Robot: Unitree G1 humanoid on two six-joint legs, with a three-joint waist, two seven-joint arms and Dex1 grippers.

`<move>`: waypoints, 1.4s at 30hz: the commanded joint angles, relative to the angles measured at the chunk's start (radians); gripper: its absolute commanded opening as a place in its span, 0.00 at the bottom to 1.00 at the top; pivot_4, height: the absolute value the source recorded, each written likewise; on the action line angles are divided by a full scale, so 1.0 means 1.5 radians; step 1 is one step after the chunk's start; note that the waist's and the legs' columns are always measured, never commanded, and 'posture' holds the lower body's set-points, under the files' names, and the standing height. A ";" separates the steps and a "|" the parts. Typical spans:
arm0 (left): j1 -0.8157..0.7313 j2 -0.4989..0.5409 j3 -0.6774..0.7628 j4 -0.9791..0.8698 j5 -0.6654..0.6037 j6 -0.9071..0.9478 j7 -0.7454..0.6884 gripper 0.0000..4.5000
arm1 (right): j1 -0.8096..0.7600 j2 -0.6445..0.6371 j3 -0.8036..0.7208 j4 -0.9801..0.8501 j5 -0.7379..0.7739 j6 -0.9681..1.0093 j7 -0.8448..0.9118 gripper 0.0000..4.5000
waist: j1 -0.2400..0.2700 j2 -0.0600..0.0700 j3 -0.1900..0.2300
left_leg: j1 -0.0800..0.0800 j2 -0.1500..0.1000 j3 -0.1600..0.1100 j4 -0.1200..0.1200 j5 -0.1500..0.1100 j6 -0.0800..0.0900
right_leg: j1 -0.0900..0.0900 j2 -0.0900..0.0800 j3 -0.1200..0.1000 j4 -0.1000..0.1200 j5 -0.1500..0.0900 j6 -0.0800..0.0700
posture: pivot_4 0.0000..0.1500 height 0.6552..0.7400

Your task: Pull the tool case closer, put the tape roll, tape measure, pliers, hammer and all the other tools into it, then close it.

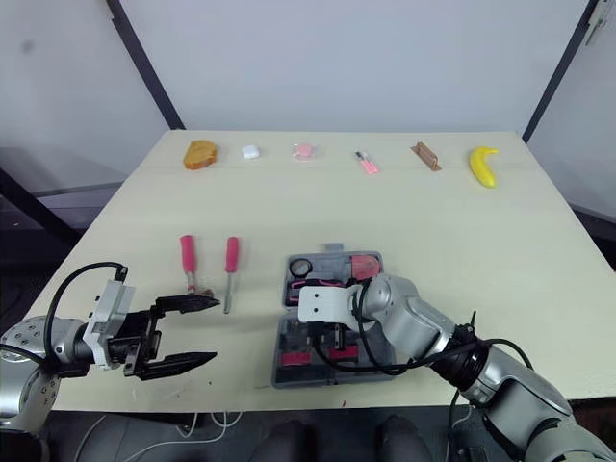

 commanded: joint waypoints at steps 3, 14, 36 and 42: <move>0.002 0.004 0.018 -0.021 -0.006 -0.003 0.000 1.00 | 0.010 0.003 -0.017 -0.011 -0.008 -0.019 0.004 0.01 | 0.000 0.000 0.000 | 0.000 0.000 0.000 0.000 0.000 0.000 | 0.000 0.000 0.000 0.000 0.000 0.000 | 1.00 1.00; 0.003 0.003 0.017 -0.005 0.000 -0.011 -0.004 1.00 | 0.010 0.024 -0.034 0.002 -0.003 -0.045 0.015 0.01 | 0.000 0.000 0.000 | 0.000 0.000 0.000 0.000 0.000 0.000 | 0.000 0.000 0.000 0.000 0.000 0.000 | 1.00 1.00; 0.006 -0.001 0.013 -0.006 0.005 -0.013 0.004 1.00 | 0.010 0.029 -0.040 0.011 -0.032 -0.056 0.036 0.01 | 0.001 0.000 0.000 | 0.000 0.000 0.000 0.000 0.000 0.000 | 0.000 0.000 0.000 0.000 0.000 0.000 | 1.00 1.00; 0.001 -0.001 0.012 -0.002 0.006 -0.011 0.004 1.00 | 0.017 0.039 -0.040 0.027 -0.036 -0.071 0.026 0.01 | 0.001 0.000 0.000 | 0.000 0.000 0.000 0.000 0.000 0.000 | 0.000 0.000 0.000 0.000 0.000 0.000 | 1.00 1.00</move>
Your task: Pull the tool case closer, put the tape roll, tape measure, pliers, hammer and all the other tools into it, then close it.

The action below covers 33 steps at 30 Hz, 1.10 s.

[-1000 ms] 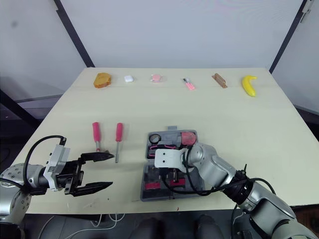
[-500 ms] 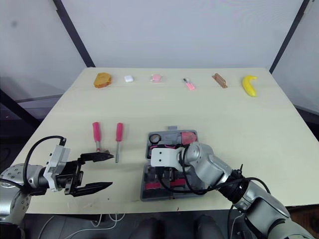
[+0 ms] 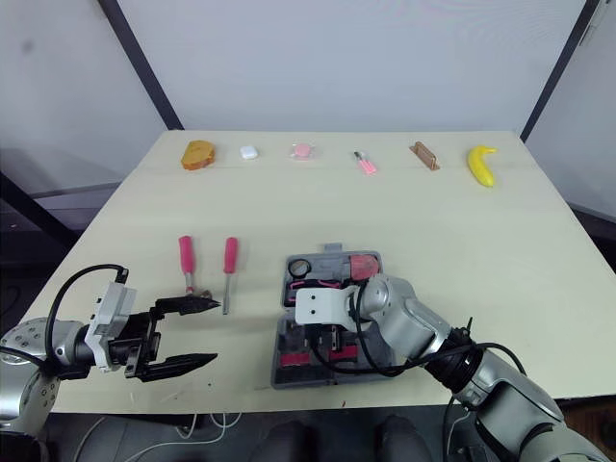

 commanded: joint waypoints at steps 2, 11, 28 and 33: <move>-0.006 -0.001 0.012 -0.005 -0.005 -0.003 0.001 1.00 | 0.003 0.011 -0.014 -0.002 -0.002 -0.020 -0.007 0.01 | 0.000 0.000 0.000 | 0.000 0.000 0.000 0.000 0.000 0.000 | 0.000 0.000 0.000 0.000 0.000 0.000 | 1.00 1.00; -0.006 -0.002 0.012 -0.005 -0.004 -0.003 0.003 1.00 | 0.008 0.021 -0.016 0.011 -0.005 -0.035 -0.010 0.01 | -0.001 0.000 0.000 | 0.000 0.000 0.000 0.000 0.000 0.000 | 0.000 0.000 0.000 0.000 0.000 0.000 | 1.00 1.00; 0.010 -0.013 0.012 -0.012 -0.002 -0.010 0.008 1.00 | -0.002 0.015 -0.036 -0.007 -0.006 -0.038 -0.004 0.53 | 0.000 0.000 0.000 | 0.000 0.000 0.000 0.000 0.000 0.000 | 0.000 0.000 0.000 0.000 0.000 0.000 | 1.00 1.00; 0.010 -0.014 0.010 -0.012 -0.003 -0.011 0.008 1.00 | -0.008 0.013 -0.072 -0.039 0.016 -0.014 0.006 0.53 | 0.001 0.000 0.000 | 0.000 0.000 0.000 0.000 0.000 0.000 | 0.000 0.000 0.000 0.000 0.000 0.000 | 1.00 1.00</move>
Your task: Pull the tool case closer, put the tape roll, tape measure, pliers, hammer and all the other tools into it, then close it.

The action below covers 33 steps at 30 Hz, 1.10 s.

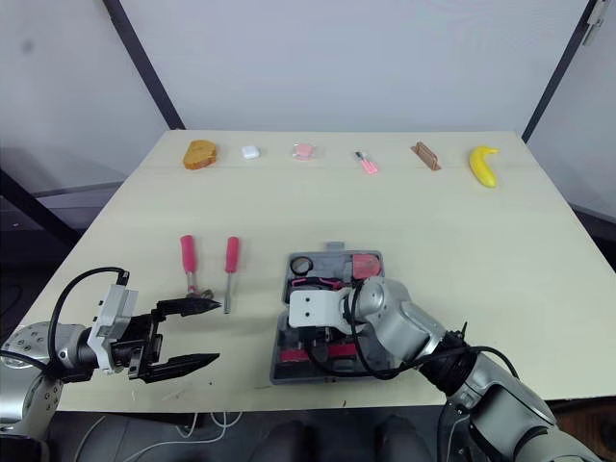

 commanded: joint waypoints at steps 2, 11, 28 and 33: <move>0.000 -0.001 0.010 -0.012 -0.005 -0.008 -0.003 1.00 | -0.017 0.005 -0.061 -0.058 0.030 0.021 0.004 0.53 | 0.000 0.000 0.000 | 0.000 0.000 0.000 0.000 0.000 0.000 | 0.000 0.000 0.000 0.000 0.000 0.000 | 1.00 1.00; -0.008 0.001 0.006 -0.006 -0.002 -0.007 -0.004 1.00 | 0.044 -0.005 -0.136 -0.069 0.116 -0.051 0.010 0.01 | 0.000 0.000 0.000 | 0.000 0.000 0.000 0.000 0.000 0.000 | 0.000 0.000 0.000 0.000 0.000 0.000 | 1.00 1.00; -0.008 0.006 0.011 -0.007 -0.007 -0.003 -0.008 1.00 | 0.078 -0.006 -0.113 0.019 0.102 -0.125 -0.003 0.00 | -0.001 0.000 0.000 | 0.000 0.000 0.000 0.000 0.000 0.000 | 0.000 0.000 0.000 0.000 0.000 0.000 | 1.00 1.00; -0.010 0.006 0.009 -0.008 -0.006 -0.001 -0.009 1.00 | 0.082 -0.003 -0.109 0.019 0.102 -0.118 0.003 0.00 | -0.001 0.000 0.000 | 0.000 0.000 0.000 0.000 0.000 0.000 | 0.000 0.000 0.000 0.000 0.000 0.000 | 1.00 1.00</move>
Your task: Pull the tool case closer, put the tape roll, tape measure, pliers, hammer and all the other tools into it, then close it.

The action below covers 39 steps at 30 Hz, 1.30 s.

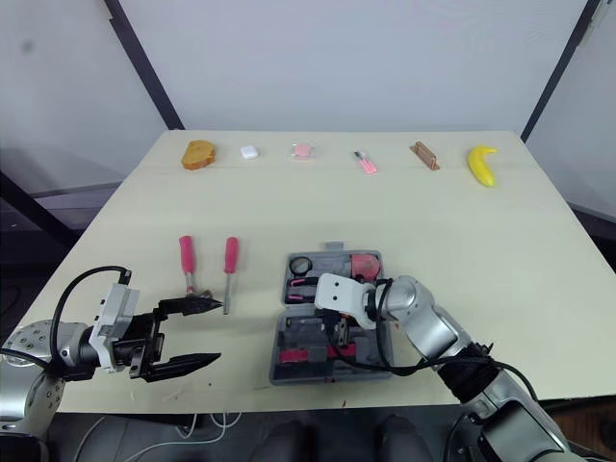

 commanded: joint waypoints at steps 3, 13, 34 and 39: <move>0.000 0.007 0.015 -0.008 -0.007 -0.002 -0.007 1.00 | 0.005 0.006 0.001 -0.023 0.006 -0.002 0.004 0.00 | 0.000 0.000 0.000 | 0.000 0.000 0.000 0.000 0.000 0.000 | 0.000 0.000 0.000 0.000 0.000 0.000 | 1.00 1.00; 0.002 0.010 0.014 -0.009 -0.006 0.000 -0.009 1.00 | 0.003 0.009 0.008 0.000 -0.011 -0.009 -0.001 0.00 | 0.000 0.000 0.000 | 0.000 0.000 0.000 0.000 0.000 0.000 | 0.000 0.000 0.000 0.000 0.000 0.000 | 1.00 1.00; 0.009 0.006 0.014 -0.014 -0.004 -0.005 -0.007 1.00 | 0.006 0.024 -0.001 0.058 -0.023 0.043 -0.022 0.00 | 0.000 0.000 0.000 | 0.000 0.000 0.000 0.000 0.000 0.000 | 0.000 0.000 0.000 0.000 0.000 0.000 | 1.00 1.00; 0.010 0.006 0.014 -0.014 -0.003 -0.007 -0.006 1.00 | 0.005 0.024 -0.003 0.071 -0.025 0.060 -0.030 0.00 | 0.000 0.000 0.000 | 0.001 0.000 0.000 0.000 0.000 0.000 | 0.000 0.000 0.000 0.000 0.000 0.000 | 1.00 1.00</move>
